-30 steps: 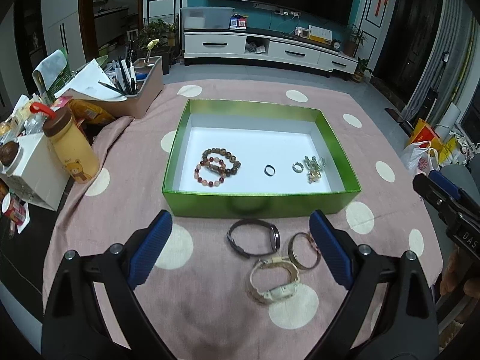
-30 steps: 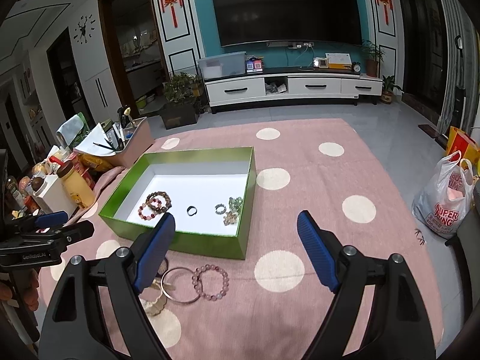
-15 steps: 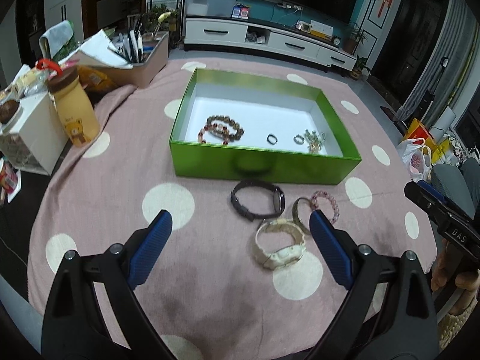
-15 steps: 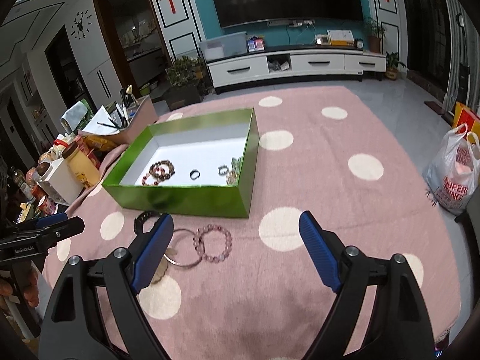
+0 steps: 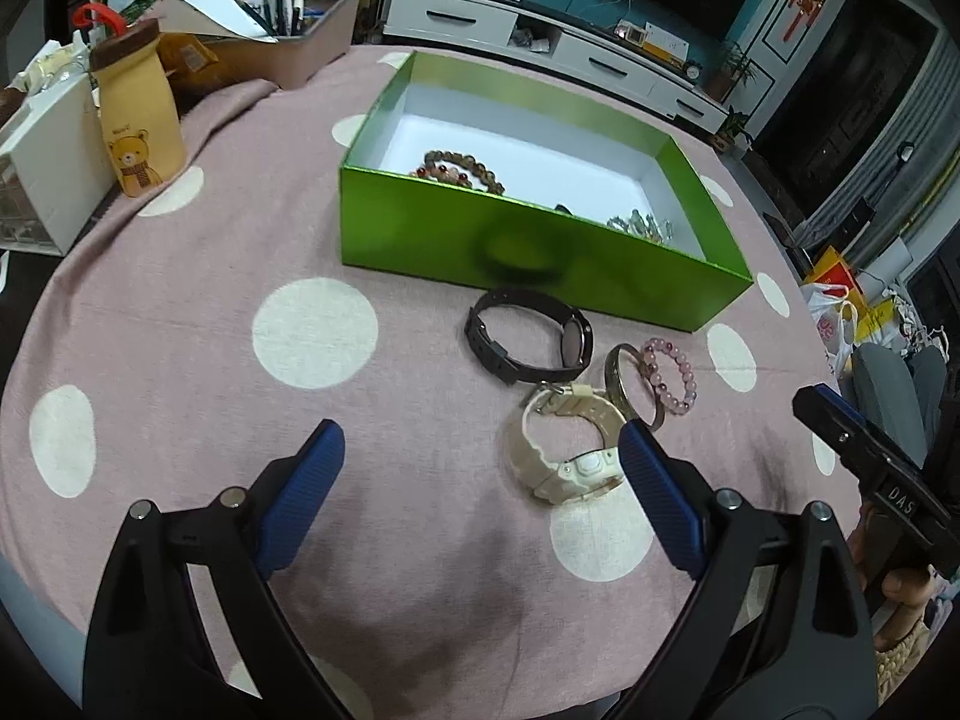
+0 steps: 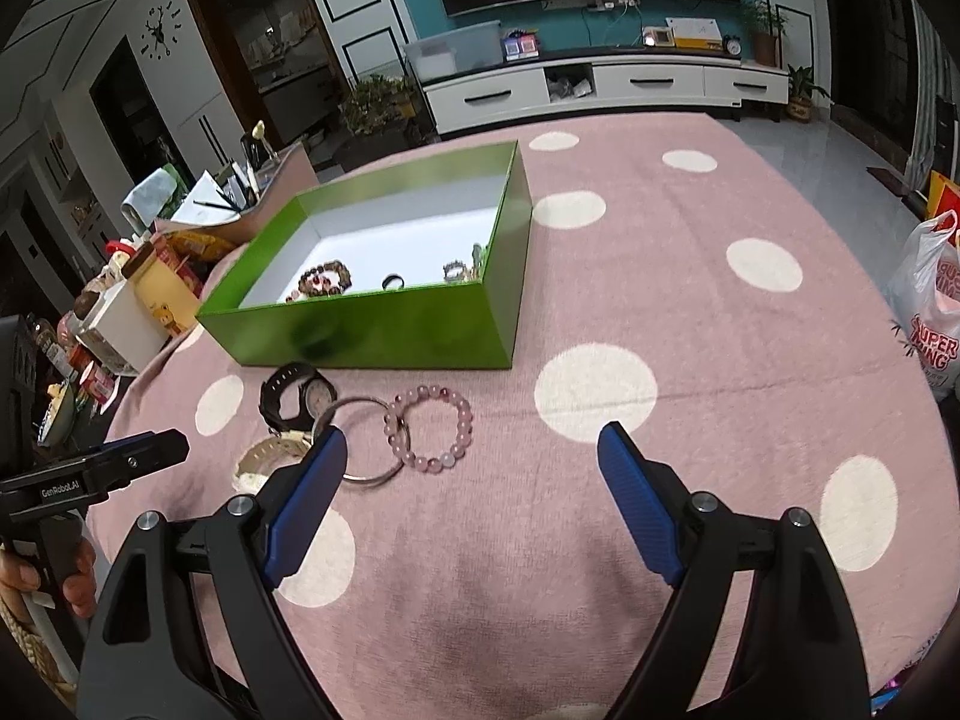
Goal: Organize jewelry
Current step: 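Move left tool to the cream watch while right tool approaches the pink bead bracelet, then close left tool on the cream watch strap while right tool grips the pink bracelet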
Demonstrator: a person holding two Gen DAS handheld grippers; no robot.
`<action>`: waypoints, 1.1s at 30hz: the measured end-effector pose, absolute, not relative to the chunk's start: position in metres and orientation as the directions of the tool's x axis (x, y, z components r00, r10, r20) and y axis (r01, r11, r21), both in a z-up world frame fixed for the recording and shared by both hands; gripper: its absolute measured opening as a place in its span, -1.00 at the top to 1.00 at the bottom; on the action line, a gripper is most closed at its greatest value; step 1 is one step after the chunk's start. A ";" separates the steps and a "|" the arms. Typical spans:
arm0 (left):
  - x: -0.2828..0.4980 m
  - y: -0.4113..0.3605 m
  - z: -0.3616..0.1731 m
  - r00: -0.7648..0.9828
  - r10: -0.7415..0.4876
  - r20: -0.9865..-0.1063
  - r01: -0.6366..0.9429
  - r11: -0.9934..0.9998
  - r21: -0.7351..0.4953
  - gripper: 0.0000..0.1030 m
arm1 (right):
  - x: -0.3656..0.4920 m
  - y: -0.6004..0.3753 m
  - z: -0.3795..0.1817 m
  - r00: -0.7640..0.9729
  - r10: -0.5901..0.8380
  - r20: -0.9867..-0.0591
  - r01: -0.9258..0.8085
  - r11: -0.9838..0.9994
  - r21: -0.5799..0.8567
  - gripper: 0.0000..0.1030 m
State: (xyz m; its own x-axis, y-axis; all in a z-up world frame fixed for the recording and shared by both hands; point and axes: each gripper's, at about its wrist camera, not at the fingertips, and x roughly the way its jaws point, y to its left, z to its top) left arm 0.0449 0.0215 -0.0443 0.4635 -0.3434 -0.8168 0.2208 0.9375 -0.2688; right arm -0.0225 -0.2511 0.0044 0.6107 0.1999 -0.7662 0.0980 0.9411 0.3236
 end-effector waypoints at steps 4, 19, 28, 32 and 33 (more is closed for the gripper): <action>0.049 0.013 -0.052 0.446 -0.344 -0.826 0.235 0.936 -0.263 -0.66 | -0.019 -0.248 -0.006 0.595 0.209 -0.776 0.089 0.943 0.321 -0.65; 0.067 -0.010 -0.078 0.382 -0.346 -0.857 0.273 0.928 -0.253 -0.15 | 0.006 -0.235 -0.043 0.538 0.201 -0.819 0.060 0.960 0.275 0.08; 0.078 -0.021 -0.089 0.331 -0.327 -0.885 0.287 0.928 -0.236 0.27 | 0.023 -0.220 -0.052 0.522 0.162 -0.838 0.028 0.978 0.207 0.40; 0.080 -0.024 -0.092 0.325 -0.314 -0.892 0.298 0.929 -0.218 0.38 | 0.026 -0.211 -0.052 0.526 0.113 -0.843 0.012 0.990 0.140 0.55; 0.081 -0.025 -0.092 0.324 -0.310 -0.894 0.302 0.929 -0.213 0.42 | 0.026 -0.209 -0.053 0.528 0.101 -0.843 0.011 0.992 0.126 0.63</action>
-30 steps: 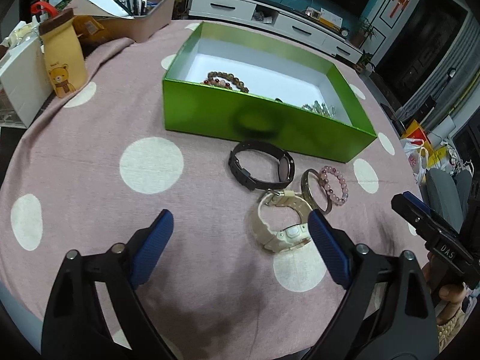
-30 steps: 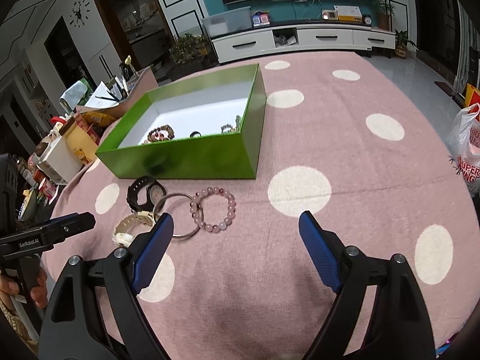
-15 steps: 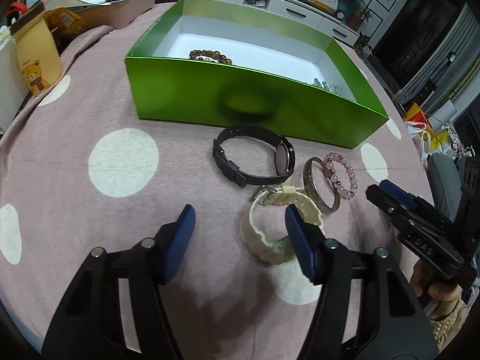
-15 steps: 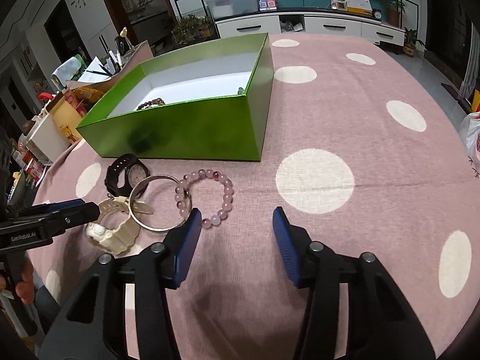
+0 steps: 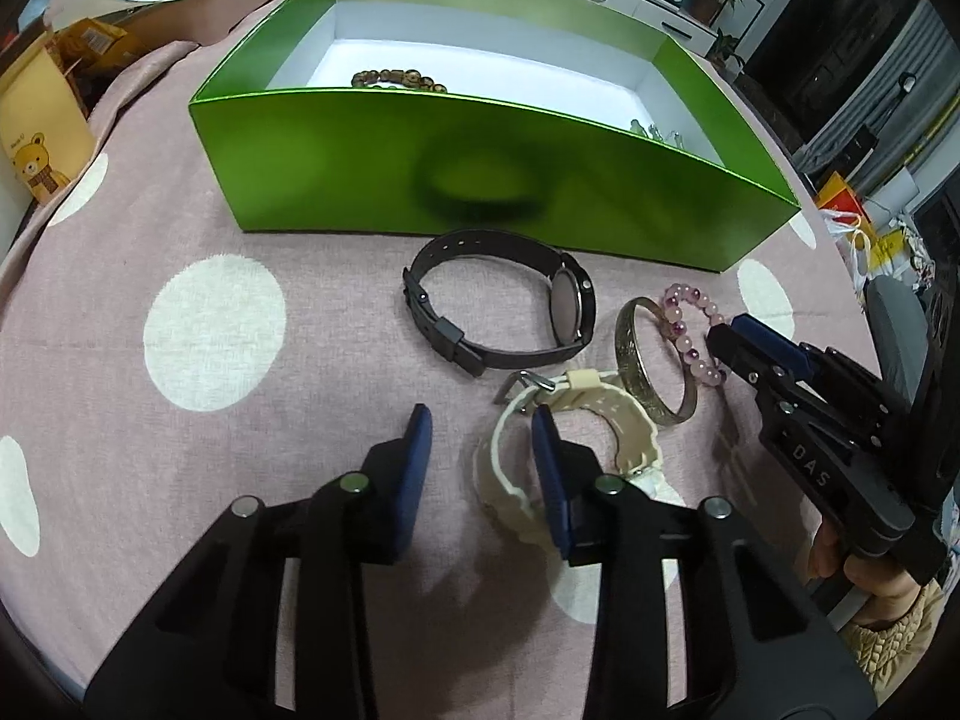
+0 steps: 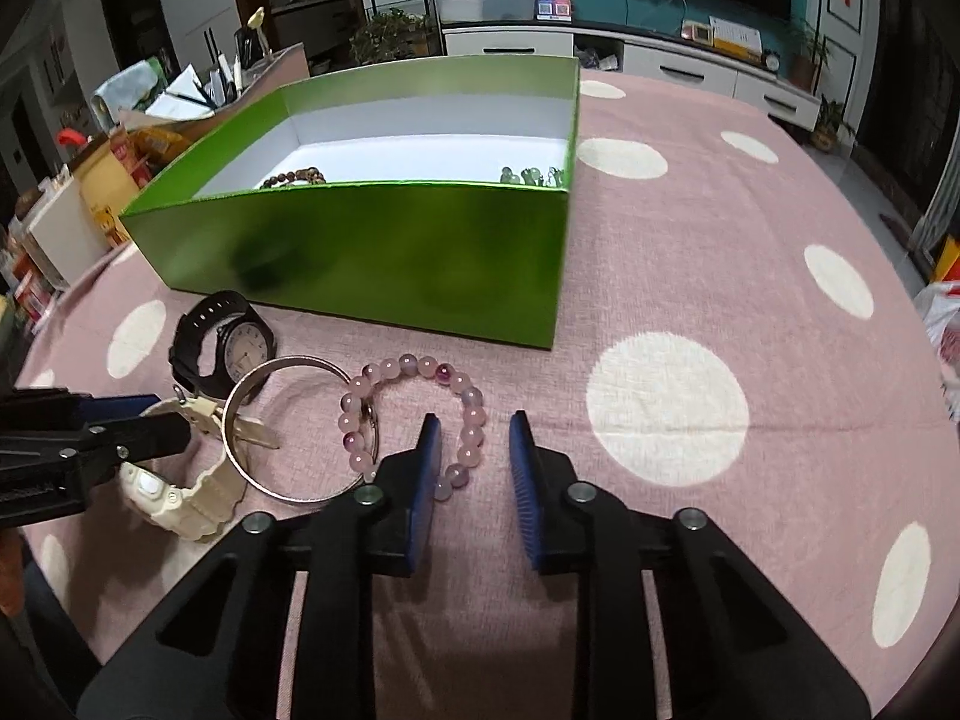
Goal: Organize jewelry
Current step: 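Close left tool on the cream watch strap while right tool grips the pink bracelet, then lift and carry the cream watch and pink bracelet over the green box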
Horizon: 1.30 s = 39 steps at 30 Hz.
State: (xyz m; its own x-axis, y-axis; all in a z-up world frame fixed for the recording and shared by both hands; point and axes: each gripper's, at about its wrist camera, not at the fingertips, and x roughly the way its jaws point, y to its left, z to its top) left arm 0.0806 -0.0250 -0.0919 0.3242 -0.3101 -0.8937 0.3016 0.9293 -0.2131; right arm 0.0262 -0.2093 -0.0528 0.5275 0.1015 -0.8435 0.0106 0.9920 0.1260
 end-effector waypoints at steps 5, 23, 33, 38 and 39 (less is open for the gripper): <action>0.079 -0.031 -0.092 0.328 -0.310 -0.893 0.321 0.925 -0.203 0.78 | 0.027 -0.209 -0.054 0.536 0.079 -0.840 0.015 0.994 0.104 0.86; 0.057 -0.008 -0.064 0.408 -0.312 -0.858 0.308 0.932 -0.192 0.78 | 0.005 -0.225 -0.005 0.650 0.122 -0.750 0.017 0.984 0.175 0.86; 0.045 -0.009 -0.032 0.521 -0.194 -0.831 0.339 0.941 -0.007 0.77 | -0.003 -0.226 0.013 0.682 0.138 -0.718 0.009 0.980 0.197 0.86; 0.042 -0.015 -0.022 0.538 -0.215 -0.815 0.352 0.936 -0.015 0.78 | -0.005 -0.226 0.016 0.686 0.149 -0.712 0.002 0.978 0.207 0.86; 0.042 -0.016 -0.020 0.540 -0.216 -0.813 0.353 0.936 -0.015 0.78 | -0.006 -0.226 0.017 0.688 0.151 -0.710 0.000 0.978 0.208 0.86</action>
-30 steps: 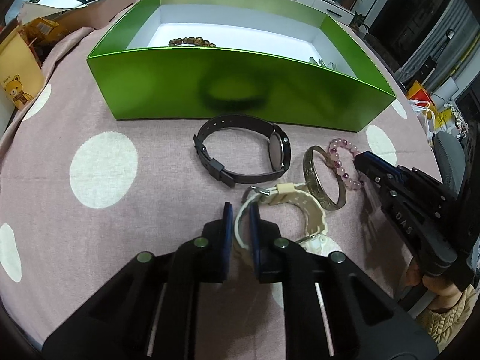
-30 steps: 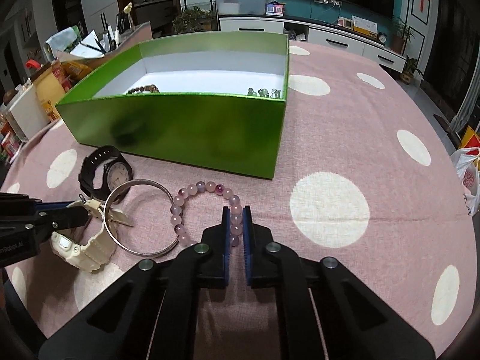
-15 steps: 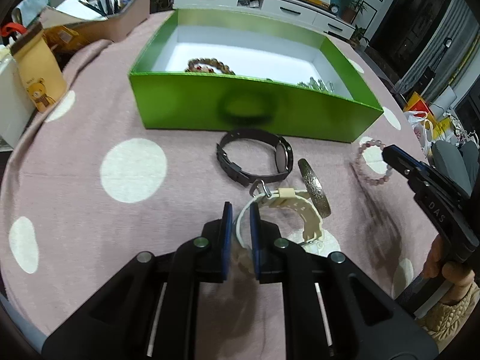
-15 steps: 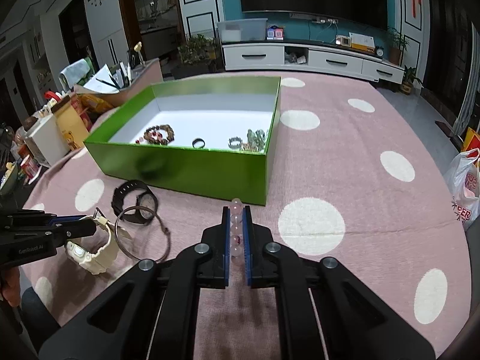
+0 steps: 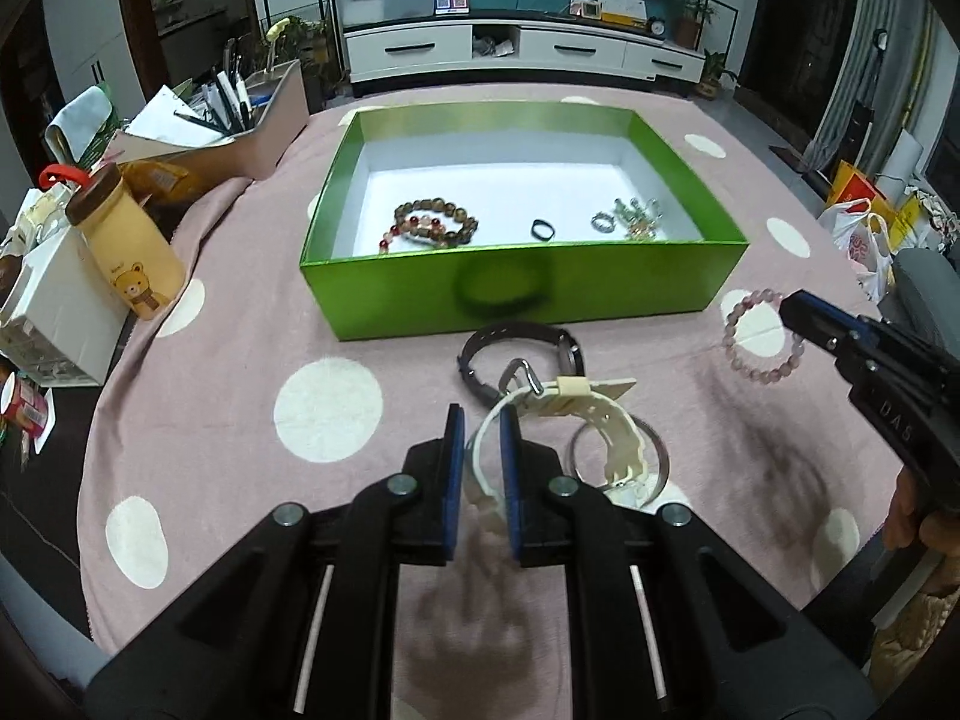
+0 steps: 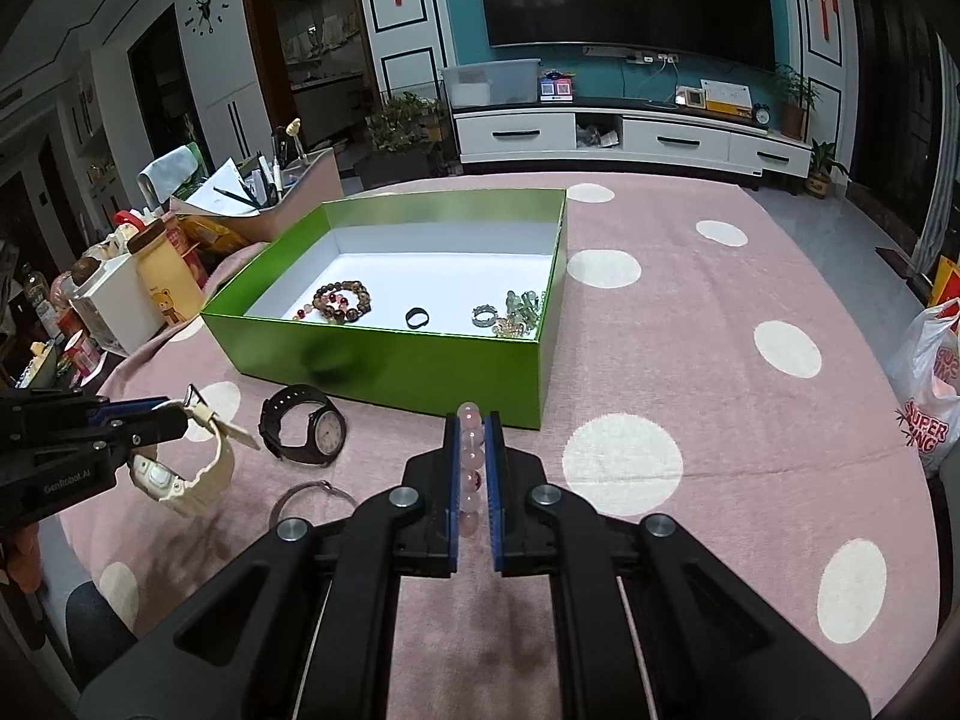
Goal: Organize jewelry
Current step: 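Lift and carry the cream watch and pink bracelet over the green box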
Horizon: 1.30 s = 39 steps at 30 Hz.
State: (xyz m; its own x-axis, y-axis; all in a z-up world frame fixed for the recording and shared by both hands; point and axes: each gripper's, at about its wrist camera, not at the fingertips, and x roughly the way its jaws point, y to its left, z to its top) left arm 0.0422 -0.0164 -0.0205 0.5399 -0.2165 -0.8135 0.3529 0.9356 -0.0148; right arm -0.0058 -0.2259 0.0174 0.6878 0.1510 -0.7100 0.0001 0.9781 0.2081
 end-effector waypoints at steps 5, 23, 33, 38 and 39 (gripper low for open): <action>0.047 -0.019 -0.011 0.559 -0.218 -0.800 0.349 0.937 -0.011 0.78 | -0.007 -0.228 0.024 0.700 0.153 -0.698 -0.005 0.978 0.209 0.86; 0.078 -0.032 0.024 0.617 -0.227 -0.753 0.345 0.939 -0.001 0.78 | 0.011 -0.232 0.056 0.755 0.148 -0.639 -0.034 0.982 0.187 0.86; 0.101 -0.038 0.030 0.627 -0.226 -0.745 0.333 0.943 -0.006 0.78 | 0.031 -0.238 0.066 0.771 0.149 -0.619 -0.034 0.981 0.193 0.86; 0.116 -0.042 0.031 0.629 -0.224 -0.744 0.328 0.945 -0.008 0.77 | 0.044 -0.241 0.069 0.776 0.143 -0.614 -0.032 0.982 0.188 0.86; 0.119 -0.043 0.031 0.629 -0.224 -0.744 0.327 0.945 -0.008 0.77 | 0.046 -0.242 0.070 0.777 0.142 -0.614 -0.032 0.982 0.187 0.86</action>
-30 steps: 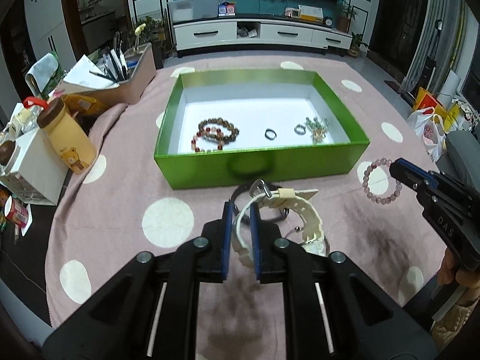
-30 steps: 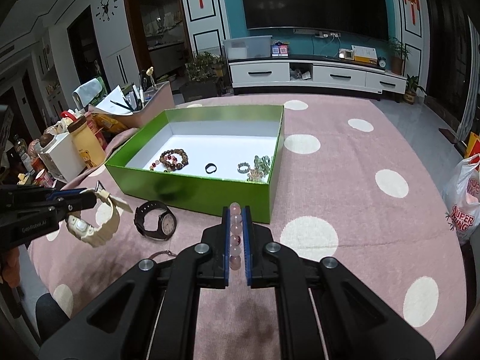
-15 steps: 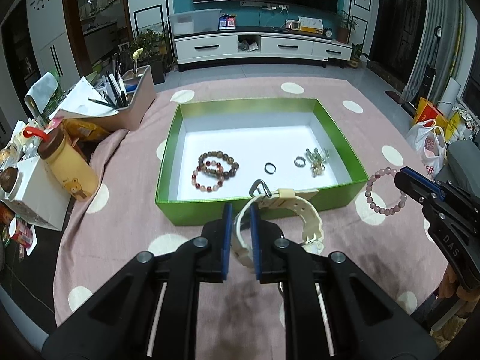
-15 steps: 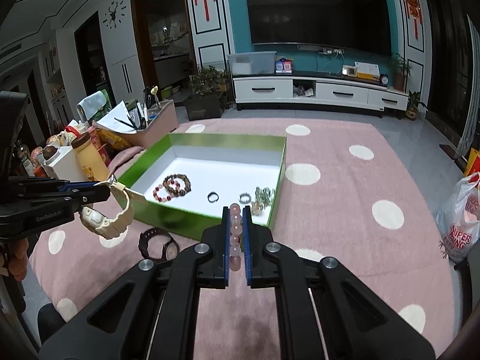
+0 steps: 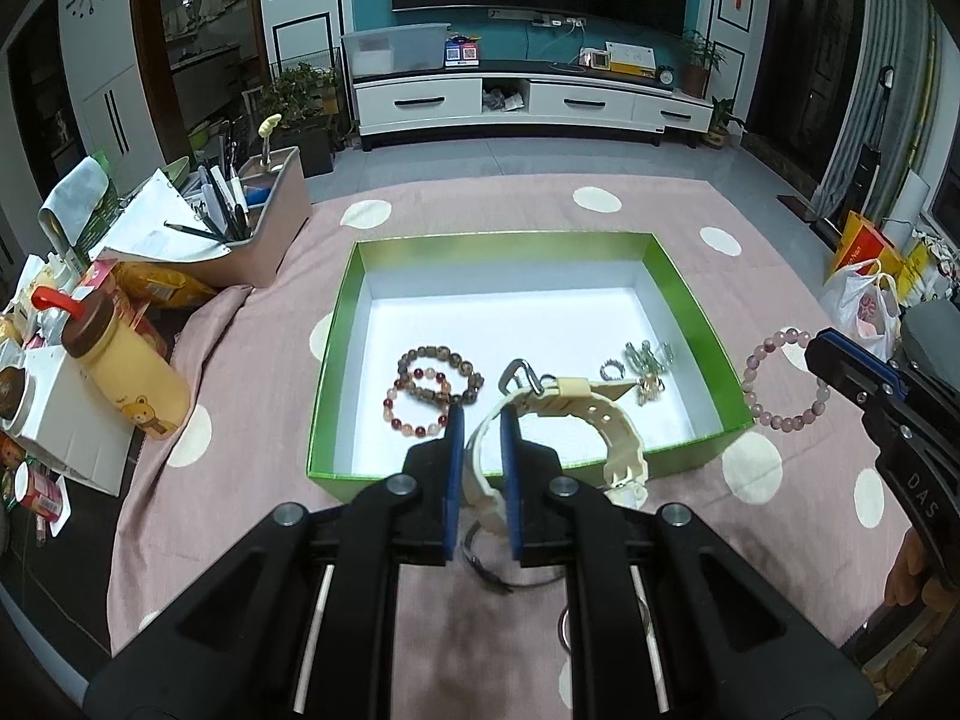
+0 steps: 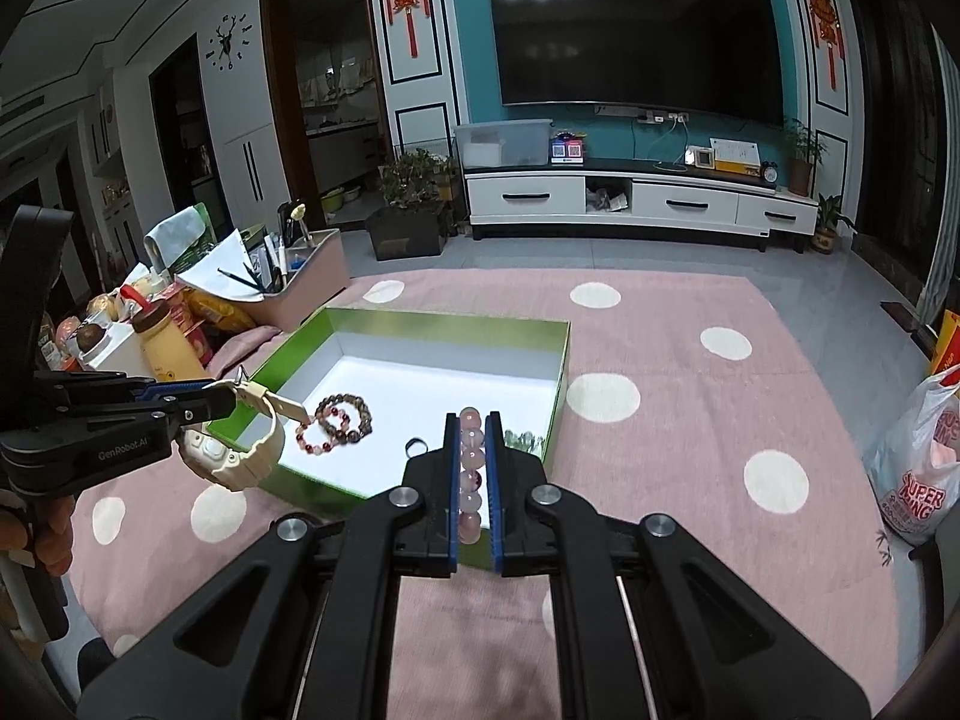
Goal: Organize jewelry
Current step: 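Lift and carry the cream watch and pink bracelet over the green box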
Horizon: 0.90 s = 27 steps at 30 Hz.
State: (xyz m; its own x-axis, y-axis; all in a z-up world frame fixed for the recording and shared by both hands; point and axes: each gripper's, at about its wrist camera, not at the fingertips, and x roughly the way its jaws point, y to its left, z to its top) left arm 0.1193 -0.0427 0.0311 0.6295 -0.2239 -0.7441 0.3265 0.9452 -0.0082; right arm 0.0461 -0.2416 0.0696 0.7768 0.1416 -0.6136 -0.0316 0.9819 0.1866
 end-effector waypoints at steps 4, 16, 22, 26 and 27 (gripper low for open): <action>0.133 -0.047 0.031 0.633 -0.217 -0.743 0.320 0.947 -0.004 0.77 | 0.057 -0.243 0.071 0.780 0.138 -0.610 -0.033 0.983 0.179 0.86; 0.165 -0.061 0.029 0.638 -0.202 -0.743 0.322 0.946 0.020 0.77 | 0.090 -0.243 0.074 0.784 0.135 -0.606 -0.039 0.985 0.170 0.86; 0.181 -0.068 0.026 0.634 -0.196 -0.748 0.322 0.946 0.025 0.77 | 0.107 -0.242 0.070 0.777 0.137 -0.614 -0.042 0.985 0.167 0.86; 0.191 -0.073 0.024 0.632 -0.196 -0.750 0.326 0.945 0.027 0.77 | 0.117 -0.241 0.068 0.774 0.136 -0.619 -0.042 0.986 0.164 0.86; 0.194 -0.074 0.024 0.631 -0.196 -0.751 0.328 0.944 0.030 0.77 | 0.120 -0.242 0.068 0.773 0.136 -0.619 -0.041 0.985 0.166 0.86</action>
